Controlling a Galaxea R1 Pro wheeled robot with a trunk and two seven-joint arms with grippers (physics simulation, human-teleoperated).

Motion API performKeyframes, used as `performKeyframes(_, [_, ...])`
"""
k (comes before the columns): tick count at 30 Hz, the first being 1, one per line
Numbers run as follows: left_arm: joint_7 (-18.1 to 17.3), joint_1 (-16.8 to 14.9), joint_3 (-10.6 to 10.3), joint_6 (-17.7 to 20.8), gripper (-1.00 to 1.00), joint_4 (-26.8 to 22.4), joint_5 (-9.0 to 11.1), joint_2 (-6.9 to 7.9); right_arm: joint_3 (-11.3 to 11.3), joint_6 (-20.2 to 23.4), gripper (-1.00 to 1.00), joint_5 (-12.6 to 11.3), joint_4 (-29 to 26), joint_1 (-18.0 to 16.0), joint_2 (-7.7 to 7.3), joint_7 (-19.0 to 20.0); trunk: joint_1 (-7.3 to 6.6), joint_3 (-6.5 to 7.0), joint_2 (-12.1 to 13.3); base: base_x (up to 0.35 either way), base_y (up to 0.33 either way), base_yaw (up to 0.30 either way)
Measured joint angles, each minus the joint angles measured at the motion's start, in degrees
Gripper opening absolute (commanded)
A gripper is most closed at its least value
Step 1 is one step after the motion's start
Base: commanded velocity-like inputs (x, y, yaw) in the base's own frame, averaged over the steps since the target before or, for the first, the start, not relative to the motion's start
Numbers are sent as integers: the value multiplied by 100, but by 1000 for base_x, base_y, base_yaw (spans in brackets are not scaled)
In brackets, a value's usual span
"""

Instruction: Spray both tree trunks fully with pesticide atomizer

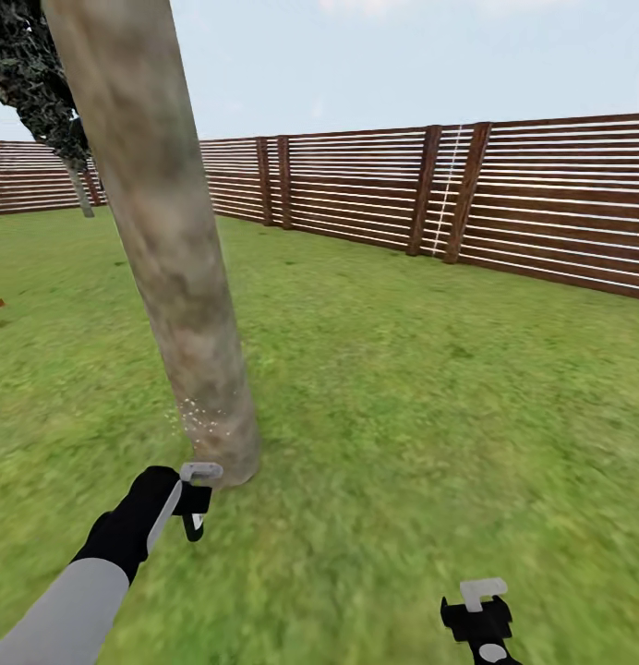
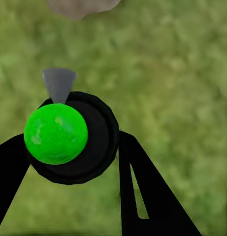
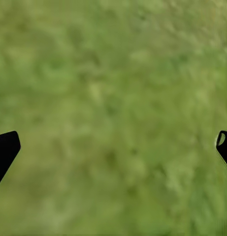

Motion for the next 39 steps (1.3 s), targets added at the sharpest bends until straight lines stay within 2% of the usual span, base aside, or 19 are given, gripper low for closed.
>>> performKeyframes(4, [1,0,24,-8,-100,-41,20,-28,0,0,100,0,-1,2,0,0,-2,0,0,148,-258,220])
performKeyframes(14, [6,-2,49,-11,-100,-68,35,-44,0,0,100,-1,-2,10,-1,0,-1,0,0,148,-249,9])
performKeyframes(18, [8,-7,32,-15,-100,-77,37,-43,0,0,100,-1,-1,10,-1,0,0,0,0,6,-272,50])
performKeyframes(27, [3,-85,9,17,-100,-99,55,-28,-1,1,100,-2,-2,10,0,3,0,0,0,-88,-162,262])
performKeyframes(29, [0,-180,9,30,-100,-101,63,-54,-1,1,100,-2,-2,10,0,3,0,0,0,-4,-6,277])
performKeyframes(32, [-23,-816,9,106,-100,-87,45,-64,-1,1,100,-3,-2,10,-7,3,-1,1,0,-1,-1,141])
performKeyframes(35, [-29,-1085,8,248,-100,-88,24,-9,0,1,100,0,-3,11,-9,3,0,1,0,0,0,25])
performKeyframes(36, [-40,-1184,71,481,-100,-91,3,80,-1,2,100,5,-3,11,-18,3,0,0,0,0,0,3])
performKeyframes(37, [-52,-1205,148,540,-100,-91,12,128,0,2,100,6,-3,14,-23,3,0,0,0,0,0,0])
performKeyframes(39, [-67,-1220,231,597,-100,-90,76,105,0,2,100,7,-3,26,-26,3,0,0,0,0,0,0])
